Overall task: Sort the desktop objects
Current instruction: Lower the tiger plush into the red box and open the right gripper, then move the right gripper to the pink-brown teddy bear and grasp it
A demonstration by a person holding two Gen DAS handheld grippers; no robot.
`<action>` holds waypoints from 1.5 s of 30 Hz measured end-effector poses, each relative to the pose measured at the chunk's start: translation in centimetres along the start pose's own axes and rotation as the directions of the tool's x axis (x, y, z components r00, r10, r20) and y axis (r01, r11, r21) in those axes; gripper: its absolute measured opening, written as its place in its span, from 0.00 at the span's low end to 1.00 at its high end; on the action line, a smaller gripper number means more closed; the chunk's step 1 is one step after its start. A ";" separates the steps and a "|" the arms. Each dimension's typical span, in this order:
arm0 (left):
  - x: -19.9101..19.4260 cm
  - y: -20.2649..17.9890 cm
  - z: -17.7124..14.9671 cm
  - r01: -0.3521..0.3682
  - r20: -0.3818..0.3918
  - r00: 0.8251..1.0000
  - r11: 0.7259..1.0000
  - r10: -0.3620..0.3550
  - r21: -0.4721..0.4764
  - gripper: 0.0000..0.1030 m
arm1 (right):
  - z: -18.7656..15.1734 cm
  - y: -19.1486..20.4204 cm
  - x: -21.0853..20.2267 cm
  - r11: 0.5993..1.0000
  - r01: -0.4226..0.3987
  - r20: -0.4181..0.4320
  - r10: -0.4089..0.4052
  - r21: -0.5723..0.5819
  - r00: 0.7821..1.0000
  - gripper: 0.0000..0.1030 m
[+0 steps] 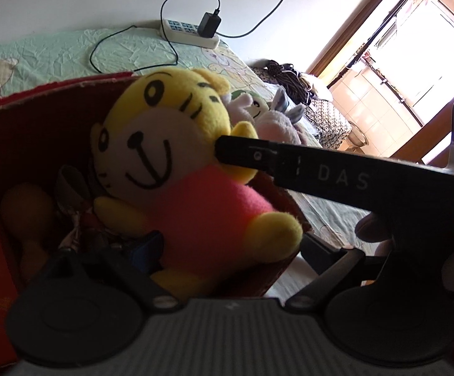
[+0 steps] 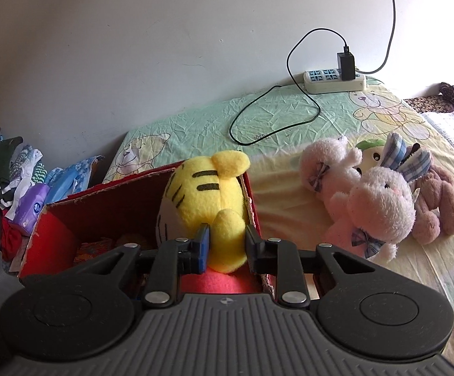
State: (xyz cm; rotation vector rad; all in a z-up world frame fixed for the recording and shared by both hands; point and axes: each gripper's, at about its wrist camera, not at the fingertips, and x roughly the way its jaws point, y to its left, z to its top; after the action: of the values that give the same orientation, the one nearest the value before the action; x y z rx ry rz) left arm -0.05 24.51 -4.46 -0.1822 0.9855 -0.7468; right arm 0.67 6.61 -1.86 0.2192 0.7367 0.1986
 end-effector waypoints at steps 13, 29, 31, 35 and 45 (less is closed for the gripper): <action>-2.3 -2.5 -0.9 -0.072 0.052 0.996 0.997 0.070 0.043 0.92 | -0.8 -2.1 -2.8 0.987 -0.127 0.049 0.123 0.100 0.991 0.30; -1.3 -7.6 -1.8 -0.291 0.101 0.954 0.954 0.283 0.074 0.93 | -1.9 -7.1 -4.4 0.942 -0.306 0.079 0.297 0.137 0.952 0.30; -1.4 -8.9 -1.5 -0.315 0.124 0.945 0.945 0.304 0.084 0.93 | -1.6 -8.6 -5.0 0.931 -0.332 0.092 0.321 0.154 0.942 0.30; -1.2 -12.0 -0.8 -0.354 0.175 0.927 0.927 0.330 0.127 0.93 | -1.0 -12.5 -5.8 0.910 -0.364 0.107 0.349 0.197 0.931 0.30; 7.7 -19.2 2.2 -0.180 0.088 0.982 0.966 0.166 0.185 0.93 | -1.0 -23.8 -5.8 0.902 -0.256 0.095 0.237 0.348 0.967 0.33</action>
State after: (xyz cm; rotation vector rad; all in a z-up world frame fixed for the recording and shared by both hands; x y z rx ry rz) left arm -5.15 4.90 0.28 0.0448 0.8431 -0.6658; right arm -1.81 -17.55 -5.21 0.6671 0.6896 0.2984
